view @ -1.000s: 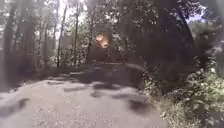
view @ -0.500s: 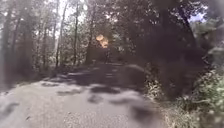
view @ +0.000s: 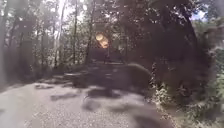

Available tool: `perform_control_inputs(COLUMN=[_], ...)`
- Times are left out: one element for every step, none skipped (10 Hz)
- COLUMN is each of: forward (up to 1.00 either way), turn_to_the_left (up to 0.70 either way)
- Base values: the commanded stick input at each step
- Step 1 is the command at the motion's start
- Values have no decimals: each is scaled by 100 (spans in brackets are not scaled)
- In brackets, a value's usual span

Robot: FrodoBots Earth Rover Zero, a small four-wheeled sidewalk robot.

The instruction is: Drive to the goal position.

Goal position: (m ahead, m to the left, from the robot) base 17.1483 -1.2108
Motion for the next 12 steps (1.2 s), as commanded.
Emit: perform_control_inputs(forward=[45,45,45,45,45,45,45,45,45,45,45,45], turn_to_the_left=[0,0,0,0,0,0,0,0,0,0,0,0])
